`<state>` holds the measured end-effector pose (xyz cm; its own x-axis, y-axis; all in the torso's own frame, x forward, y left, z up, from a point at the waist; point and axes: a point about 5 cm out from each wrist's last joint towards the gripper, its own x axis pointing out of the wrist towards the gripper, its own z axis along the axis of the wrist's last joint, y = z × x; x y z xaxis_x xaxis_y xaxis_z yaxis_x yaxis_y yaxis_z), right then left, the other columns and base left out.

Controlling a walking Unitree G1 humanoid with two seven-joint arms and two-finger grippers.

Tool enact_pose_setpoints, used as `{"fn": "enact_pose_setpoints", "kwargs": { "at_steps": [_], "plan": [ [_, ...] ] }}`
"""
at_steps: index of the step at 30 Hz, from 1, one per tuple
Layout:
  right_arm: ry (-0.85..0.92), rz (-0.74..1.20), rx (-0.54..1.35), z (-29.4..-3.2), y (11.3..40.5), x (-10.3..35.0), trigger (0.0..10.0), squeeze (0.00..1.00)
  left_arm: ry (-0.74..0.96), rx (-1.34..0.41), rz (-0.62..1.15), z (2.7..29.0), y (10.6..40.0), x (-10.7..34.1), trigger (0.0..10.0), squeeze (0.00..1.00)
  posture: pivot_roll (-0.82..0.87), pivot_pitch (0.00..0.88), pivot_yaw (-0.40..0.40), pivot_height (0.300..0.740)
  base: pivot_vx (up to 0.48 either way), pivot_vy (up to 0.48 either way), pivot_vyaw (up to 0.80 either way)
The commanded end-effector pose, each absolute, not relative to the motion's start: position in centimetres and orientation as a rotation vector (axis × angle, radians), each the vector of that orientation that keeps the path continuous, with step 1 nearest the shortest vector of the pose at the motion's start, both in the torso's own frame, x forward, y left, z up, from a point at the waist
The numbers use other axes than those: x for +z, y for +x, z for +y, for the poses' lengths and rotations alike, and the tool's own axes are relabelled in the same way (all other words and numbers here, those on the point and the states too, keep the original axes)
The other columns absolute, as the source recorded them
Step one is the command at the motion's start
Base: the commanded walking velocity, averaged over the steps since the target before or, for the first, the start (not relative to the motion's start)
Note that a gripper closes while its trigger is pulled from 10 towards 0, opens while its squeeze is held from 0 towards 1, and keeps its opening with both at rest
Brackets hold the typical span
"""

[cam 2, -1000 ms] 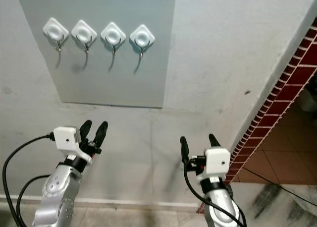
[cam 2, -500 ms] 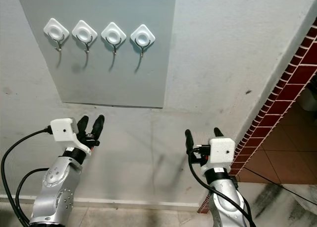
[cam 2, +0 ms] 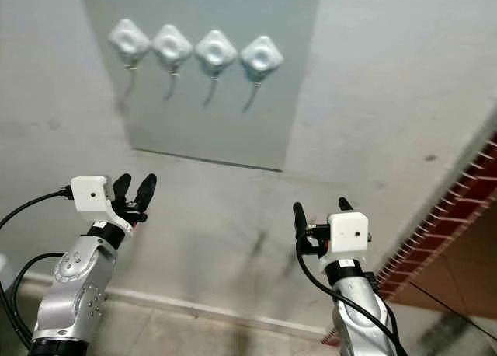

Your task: Hang keys on a hook

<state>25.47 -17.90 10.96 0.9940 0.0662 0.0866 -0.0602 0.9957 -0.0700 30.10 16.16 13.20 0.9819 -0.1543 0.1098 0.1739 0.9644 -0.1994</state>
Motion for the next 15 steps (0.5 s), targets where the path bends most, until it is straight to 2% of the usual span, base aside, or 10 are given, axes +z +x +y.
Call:
{"fn": "enact_pose_setpoints", "kwargs": {
  "at_steps": [1,15],
  "plan": [
    [-0.065,-0.118,0.055,-18.3,25.2,11.9,10.0,0.00,-0.215,-0.198,-0.098,15.6,29.8,13.4,10.0,0.00,-0.04,0.000,-0.008,0.740,0.000,0.000,0.80],
    [-0.072,-0.143,0.095,-18.3,25.8,12.9,10.0,0.00,-0.198,-0.192,-0.094,15.9,30.6,13.5,10.0,0.00,-0.04,0.000,-0.017,0.740,0.000,0.000,0.80]
  ]
}}
